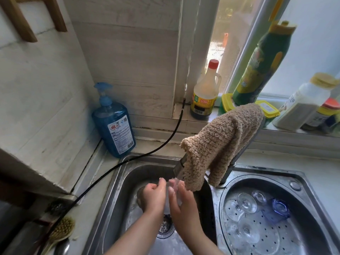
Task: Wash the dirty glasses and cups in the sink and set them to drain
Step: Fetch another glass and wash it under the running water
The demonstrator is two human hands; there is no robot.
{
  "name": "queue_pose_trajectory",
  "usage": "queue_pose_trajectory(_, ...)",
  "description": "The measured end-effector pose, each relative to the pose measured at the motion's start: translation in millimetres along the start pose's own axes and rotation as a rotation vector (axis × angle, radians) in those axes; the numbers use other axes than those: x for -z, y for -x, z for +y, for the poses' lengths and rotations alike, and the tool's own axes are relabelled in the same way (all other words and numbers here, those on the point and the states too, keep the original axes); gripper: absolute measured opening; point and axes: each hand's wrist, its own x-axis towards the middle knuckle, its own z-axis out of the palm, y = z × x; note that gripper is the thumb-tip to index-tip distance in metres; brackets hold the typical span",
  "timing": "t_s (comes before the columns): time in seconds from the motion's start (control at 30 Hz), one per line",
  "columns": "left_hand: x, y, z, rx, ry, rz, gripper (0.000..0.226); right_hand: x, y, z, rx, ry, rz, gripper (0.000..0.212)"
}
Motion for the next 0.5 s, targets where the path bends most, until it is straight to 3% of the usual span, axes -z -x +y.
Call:
queue_pose_trajectory(0.07, -4.5, 9.7, 3.6, -0.051, 0.027, -0.03, 0.034, 8.8, 6.9, -2.5, 0.184, -0.096, 0.118, 0.043)
queue_pose_trajectory(0.13, -7.8, 18.2, 7.9, -0.136, -0.013, -0.037, 0.035, 12.2, 1.5, -2.6, 0.143, -0.051, 0.159, 0.04)
queue_pose_trajectory(0.23, -6.4, 21.3, 13.7, -0.256, -0.136, 0.013, 0.037, 16.5, -20.0, -7.5, -0.295, -0.414, 0.03, 0.03)
queue_pose_trajectory(0.3, -4.4, 20.1, 14.0, -0.307, -0.179, 0.035, 0.035, 10.1, -21.6, -5.7, -0.389, -0.483, -0.087, 0.022)
queue_pose_trajectory(0.33, -4.5, 18.1, 12.7, -0.308, -0.17, 0.039, 0.033, 6.2, -17.6, -6.8, -0.322, -0.388, -0.059, 0.022)
queue_pose_trajectory(0.43, -4.1, 8.7, 5.3, -0.173, -0.063, -0.008, 0.034, 3.0, -3.6, -4.6, 0.182, 0.105, 0.14, 0.041)
queue_pose_trajectory(0.5, -1.5, 3.1, -3.3, -0.002, 0.118, -0.049, 0.027, 6.3, -6.9, -10.4, 0.291, 0.245, -0.064, 0.054)
